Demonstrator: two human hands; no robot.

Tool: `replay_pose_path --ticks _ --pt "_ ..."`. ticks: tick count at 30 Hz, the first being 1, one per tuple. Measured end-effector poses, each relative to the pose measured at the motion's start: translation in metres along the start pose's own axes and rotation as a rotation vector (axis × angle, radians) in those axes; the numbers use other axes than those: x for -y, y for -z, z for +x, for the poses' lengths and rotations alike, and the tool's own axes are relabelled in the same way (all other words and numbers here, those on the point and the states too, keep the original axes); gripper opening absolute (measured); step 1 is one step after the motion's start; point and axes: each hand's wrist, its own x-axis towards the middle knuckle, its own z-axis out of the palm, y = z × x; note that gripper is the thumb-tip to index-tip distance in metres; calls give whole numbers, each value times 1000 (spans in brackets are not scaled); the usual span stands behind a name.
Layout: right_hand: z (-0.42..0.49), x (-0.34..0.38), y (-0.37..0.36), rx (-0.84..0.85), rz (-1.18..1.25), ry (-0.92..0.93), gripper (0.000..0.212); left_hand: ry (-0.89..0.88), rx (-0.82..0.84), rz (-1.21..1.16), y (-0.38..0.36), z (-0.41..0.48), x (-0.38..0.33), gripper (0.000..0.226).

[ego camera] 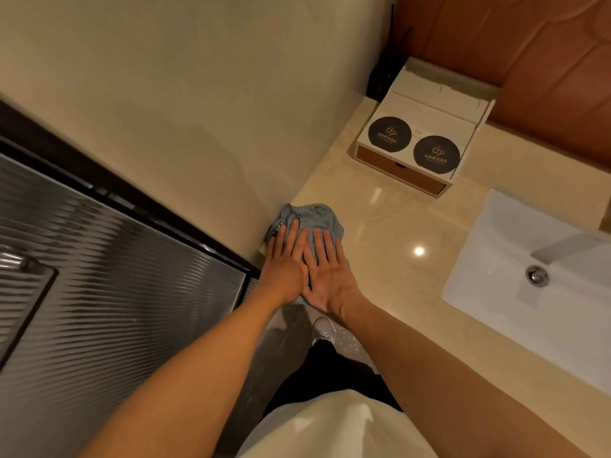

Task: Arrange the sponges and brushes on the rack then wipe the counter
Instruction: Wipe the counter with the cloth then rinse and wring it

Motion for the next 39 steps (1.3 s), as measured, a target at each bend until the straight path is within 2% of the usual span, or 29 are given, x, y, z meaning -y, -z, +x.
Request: replay_pose_path --ticks 3,6,11,25,29,39 --pt "-9 -4 0 -9 6 38 72 96 -19 -18 -9 -9 -12 85" --pt "-17 -10 -2 -2 -11 102 69 174 -69 -66 -21 -18 -22 76" --pt "-28 -25 -2 55 -14 165 71 201 -79 -121 -27 -27 -35 71" --pt "-100 -92 -8 81 -1 80 74 29 -18 -62 -49 -35 -108 72" --pt "-125 -114 -15 86 -1 44 77 19 41 38 -55 -36 -138 78" --pt "-197 -167 -29 -33 119 -17 81 -29 35 137 -80 -53 -219 72"
